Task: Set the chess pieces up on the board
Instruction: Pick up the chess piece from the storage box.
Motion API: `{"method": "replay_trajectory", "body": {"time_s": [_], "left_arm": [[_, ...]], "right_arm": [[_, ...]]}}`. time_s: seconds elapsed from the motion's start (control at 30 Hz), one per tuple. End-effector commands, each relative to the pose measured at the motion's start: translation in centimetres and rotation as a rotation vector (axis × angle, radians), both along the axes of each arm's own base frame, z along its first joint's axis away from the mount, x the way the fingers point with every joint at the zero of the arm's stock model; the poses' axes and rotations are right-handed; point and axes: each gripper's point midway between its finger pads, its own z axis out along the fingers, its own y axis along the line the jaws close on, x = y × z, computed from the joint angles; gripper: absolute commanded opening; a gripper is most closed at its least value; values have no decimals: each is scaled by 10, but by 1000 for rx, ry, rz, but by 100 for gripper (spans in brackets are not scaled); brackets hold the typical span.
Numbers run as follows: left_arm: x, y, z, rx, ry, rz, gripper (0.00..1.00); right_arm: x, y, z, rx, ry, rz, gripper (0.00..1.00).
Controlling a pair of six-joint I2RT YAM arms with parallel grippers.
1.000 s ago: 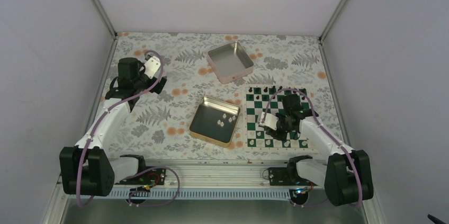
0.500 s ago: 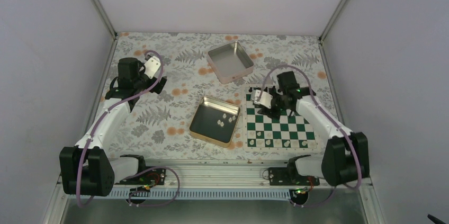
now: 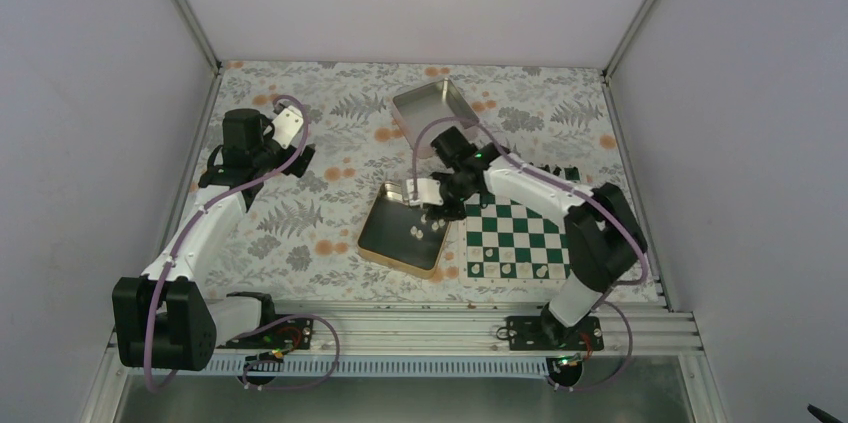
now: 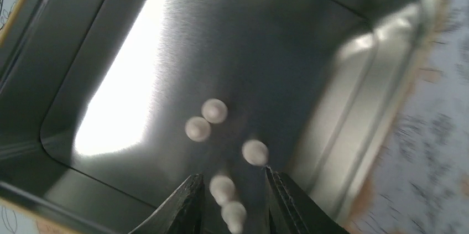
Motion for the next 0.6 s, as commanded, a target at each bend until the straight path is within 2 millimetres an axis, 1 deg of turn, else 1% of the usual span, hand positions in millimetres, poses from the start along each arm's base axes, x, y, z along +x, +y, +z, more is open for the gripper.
{"method": "replay_trajectory", "body": {"time_s": [0.0,0.13,0.23,0.33,0.57], "left_arm": [[-1,-1,5,-7,-22,2,100],[-1,-1,5,-8,-21,0,100],[-2,-1,5,-8,-23,-1,100],[-2,-1,5,-8,-23,0,100],[-2,-1,5,-8,-25,0,100]], "right_arm": [[-11,16,-20,-60,30,27,30],[-18,28,-34,-87,27,53,30],[-20,35,-37,-87,20,57,30],[-20,38,-38,-81,17,58,30],[-16,43,-50,-102,19,48,29]]}}
